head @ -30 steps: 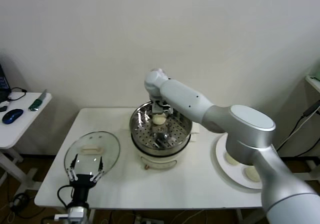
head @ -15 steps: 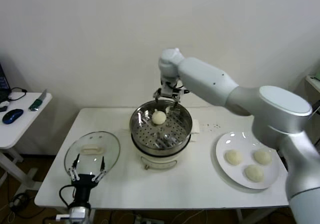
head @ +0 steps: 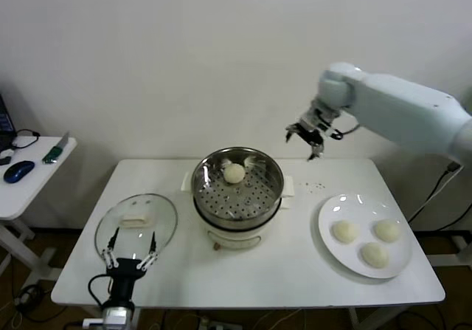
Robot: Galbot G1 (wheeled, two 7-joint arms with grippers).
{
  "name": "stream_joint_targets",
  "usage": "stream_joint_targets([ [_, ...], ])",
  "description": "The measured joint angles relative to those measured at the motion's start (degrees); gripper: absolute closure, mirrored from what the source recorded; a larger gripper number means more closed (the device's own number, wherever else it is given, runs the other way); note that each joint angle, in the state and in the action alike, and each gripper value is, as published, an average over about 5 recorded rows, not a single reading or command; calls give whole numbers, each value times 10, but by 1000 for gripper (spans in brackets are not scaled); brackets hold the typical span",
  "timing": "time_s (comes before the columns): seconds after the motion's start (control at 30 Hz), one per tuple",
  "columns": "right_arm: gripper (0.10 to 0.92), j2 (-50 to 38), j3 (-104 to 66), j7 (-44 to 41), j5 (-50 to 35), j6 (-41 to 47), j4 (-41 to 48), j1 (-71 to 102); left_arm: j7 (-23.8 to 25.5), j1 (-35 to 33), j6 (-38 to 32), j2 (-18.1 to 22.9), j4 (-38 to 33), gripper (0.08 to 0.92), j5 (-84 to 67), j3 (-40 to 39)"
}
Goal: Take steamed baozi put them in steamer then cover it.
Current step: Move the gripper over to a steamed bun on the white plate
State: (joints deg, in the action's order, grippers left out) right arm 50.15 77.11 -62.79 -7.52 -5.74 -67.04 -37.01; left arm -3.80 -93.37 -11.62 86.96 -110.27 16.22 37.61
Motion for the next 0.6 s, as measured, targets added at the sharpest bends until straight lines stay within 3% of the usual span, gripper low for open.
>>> stream_joint_targets([
  [0.27, 203, -116, -19, 13, -34, 92, -50, 83, 0, -4, 1, 2, -3, 177, 7, -8],
  [0.6, 203, -162, -126, 25, -13, 126, -38, 242, 0, -13, 0, 1, -6, 177, 14, -6],
])
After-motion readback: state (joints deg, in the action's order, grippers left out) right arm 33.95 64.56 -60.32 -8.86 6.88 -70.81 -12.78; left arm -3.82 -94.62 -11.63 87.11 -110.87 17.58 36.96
